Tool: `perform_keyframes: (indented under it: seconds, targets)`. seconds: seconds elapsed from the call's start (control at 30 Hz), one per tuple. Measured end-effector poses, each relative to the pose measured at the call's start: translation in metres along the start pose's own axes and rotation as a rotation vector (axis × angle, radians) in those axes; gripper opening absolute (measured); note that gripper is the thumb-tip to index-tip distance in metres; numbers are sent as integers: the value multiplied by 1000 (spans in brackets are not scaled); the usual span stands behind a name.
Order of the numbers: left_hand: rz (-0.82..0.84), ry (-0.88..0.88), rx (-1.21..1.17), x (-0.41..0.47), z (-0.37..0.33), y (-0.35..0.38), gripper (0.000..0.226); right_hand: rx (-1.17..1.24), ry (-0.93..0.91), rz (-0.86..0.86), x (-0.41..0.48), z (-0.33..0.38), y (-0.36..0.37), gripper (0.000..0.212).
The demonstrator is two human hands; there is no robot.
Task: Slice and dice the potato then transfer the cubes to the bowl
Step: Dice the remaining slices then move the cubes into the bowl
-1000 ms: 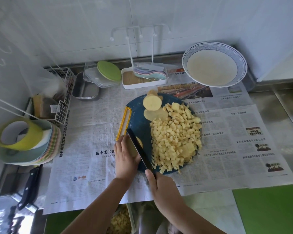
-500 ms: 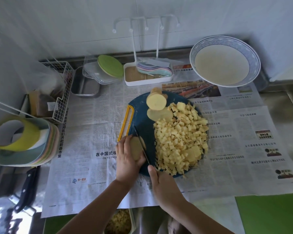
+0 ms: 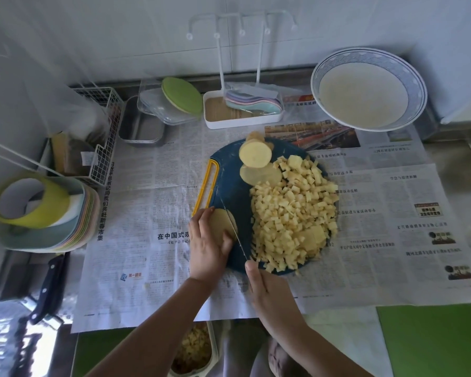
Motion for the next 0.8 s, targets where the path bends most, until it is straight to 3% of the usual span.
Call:
perform_keyframes:
  seconds: [0.5, 0.8]
  targets:
    - [41, 36, 3, 0, 6, 0, 58, -121, 47, 53, -5, 8, 2, 48]
    - [44, 12, -2, 2, 2, -1, 58, -107, 128, 79, 21, 10, 9, 58]
Point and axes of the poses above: each hand's wrist, its own x-axis towards the middle knuckle, its own y-axis out of the palm, z = x × y, the point moved 3 cm from there along x, towards the middle knuckle, and after that the axes turned 4 degrees about -x, right-handed, at the moved point
